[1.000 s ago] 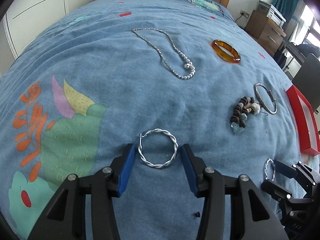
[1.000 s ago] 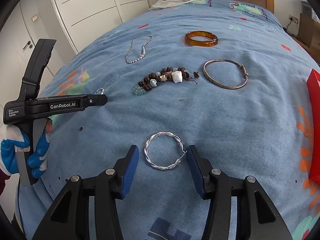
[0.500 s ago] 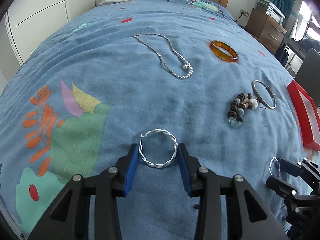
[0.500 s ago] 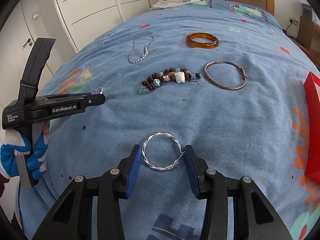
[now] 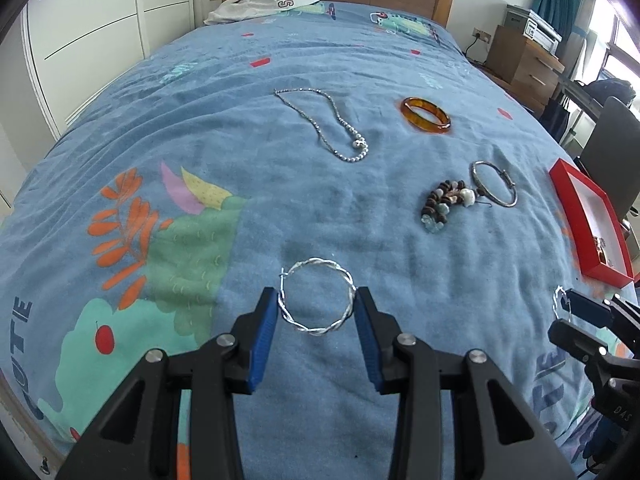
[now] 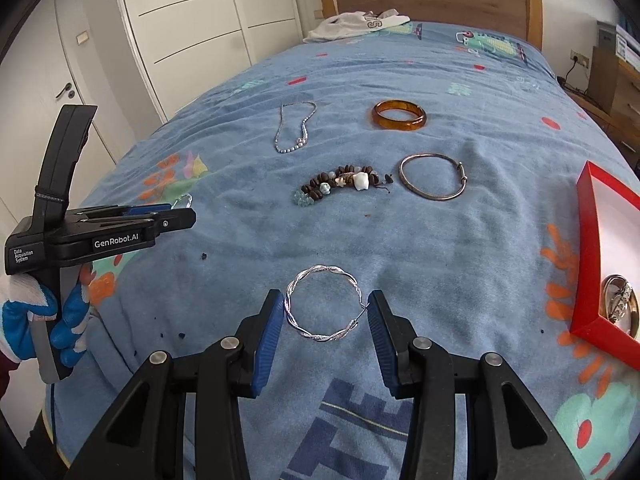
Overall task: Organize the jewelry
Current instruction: 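Carry both twisted hoops in the left and right tools over the red box, then open the right tool to drop its hoop while the left tool releases its hoop, then withdraw both tools from the box toward the beaded bracelet and silver bangle, then grasp the beaded bracelet with the left tool while the right tool grasps the silver bangle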
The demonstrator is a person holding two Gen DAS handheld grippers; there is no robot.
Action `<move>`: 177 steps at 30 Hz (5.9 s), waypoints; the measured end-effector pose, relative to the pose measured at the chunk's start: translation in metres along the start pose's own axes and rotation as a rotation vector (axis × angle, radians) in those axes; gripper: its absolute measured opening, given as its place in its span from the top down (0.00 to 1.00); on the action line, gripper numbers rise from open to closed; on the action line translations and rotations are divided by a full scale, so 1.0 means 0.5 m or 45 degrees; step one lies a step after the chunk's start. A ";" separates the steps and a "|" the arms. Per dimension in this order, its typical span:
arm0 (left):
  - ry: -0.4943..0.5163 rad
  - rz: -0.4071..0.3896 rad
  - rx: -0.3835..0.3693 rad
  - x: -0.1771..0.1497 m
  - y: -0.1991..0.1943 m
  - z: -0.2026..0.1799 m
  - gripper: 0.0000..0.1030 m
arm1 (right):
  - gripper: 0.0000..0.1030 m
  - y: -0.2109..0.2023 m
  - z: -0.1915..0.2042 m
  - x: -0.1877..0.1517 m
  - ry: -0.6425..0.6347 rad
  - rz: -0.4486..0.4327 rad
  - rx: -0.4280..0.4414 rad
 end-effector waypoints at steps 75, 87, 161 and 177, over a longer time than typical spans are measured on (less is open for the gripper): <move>0.785 0.053 -0.409 0.151 0.236 -0.907 0.63 | 0.58 -0.055 -0.712 0.036 -0.072 0.190 -0.366; 0.796 0.093 -0.425 0.142 0.197 -0.892 0.63 | 0.55 -0.100 -0.708 0.033 -0.044 0.194 -0.410; 0.264 -0.015 -0.127 0.130 -0.041 -0.102 0.48 | 0.41 -0.146 -0.212 0.133 0.019 -0.023 -0.166; 0.419 0.135 -0.227 0.143 0.163 -0.214 0.48 | 0.61 0.128 -0.244 0.164 0.241 0.127 -0.039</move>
Point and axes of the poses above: each gripper's, at about its wrist camera, not at the fingertips, and y roughly the way its jaws point, z to its left, x to its top, the point moved 8 cm from there along y, roughly the way its jaws point, and after that the axes turned 2 degrees about y, right-handed, at the moved point
